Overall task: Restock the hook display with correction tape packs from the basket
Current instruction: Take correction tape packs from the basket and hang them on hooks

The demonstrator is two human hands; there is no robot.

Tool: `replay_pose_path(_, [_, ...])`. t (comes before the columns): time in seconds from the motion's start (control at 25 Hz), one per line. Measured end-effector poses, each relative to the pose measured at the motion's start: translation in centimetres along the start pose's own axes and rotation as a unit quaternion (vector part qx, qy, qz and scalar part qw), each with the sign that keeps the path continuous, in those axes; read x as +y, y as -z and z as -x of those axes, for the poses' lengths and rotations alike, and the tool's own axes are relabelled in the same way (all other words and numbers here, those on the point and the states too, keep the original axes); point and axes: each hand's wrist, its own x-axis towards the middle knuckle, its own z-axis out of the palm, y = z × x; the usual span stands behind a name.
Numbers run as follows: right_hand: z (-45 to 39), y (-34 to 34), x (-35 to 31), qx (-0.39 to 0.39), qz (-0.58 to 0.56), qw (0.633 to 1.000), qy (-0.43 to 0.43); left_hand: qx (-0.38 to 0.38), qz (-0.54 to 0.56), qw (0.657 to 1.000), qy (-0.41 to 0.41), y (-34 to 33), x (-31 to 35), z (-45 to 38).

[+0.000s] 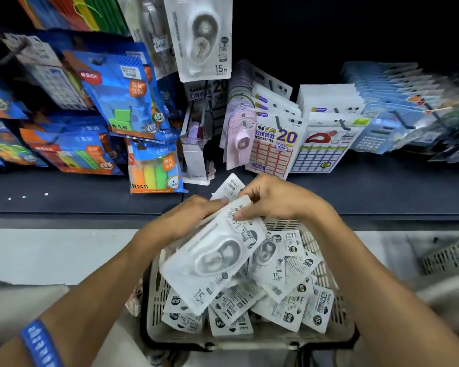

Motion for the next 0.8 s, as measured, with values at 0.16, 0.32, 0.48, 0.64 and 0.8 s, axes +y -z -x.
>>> replay_pose_path(0.16, [-1.5,-3.2,2.0,0.125,-0.174,0.976,0.049,-0.078,0.026,0.996,0.029,0.1,-0.4,0.8])
replay_pose_path(0.32, [-1.2,-6.2,9.4,0.315,-0.145,0.911,-0.221,0.003,-0.160,0.987,0.034,-0.5,-1.0,1.0])
replay_pose_path(0.48, [1.4,-11.1,15.3,0.161,0.116,0.850,-0.487,0.118,-0.207,0.971,0.031,0.0,-0.4,1.0])
replay_pose_path(0.64, [0.3,-11.0,15.3,0.167,0.065,0.857,-0.482,0.111,-0.206,0.972,0.011,0.3,0.5,1.3])
replay_pose_path(0.8, [0.6,-11.2,15.1,0.178,-0.021,0.877,-0.447,0.100,-0.174,0.980,-0.010,0.8,1.5,2.0])
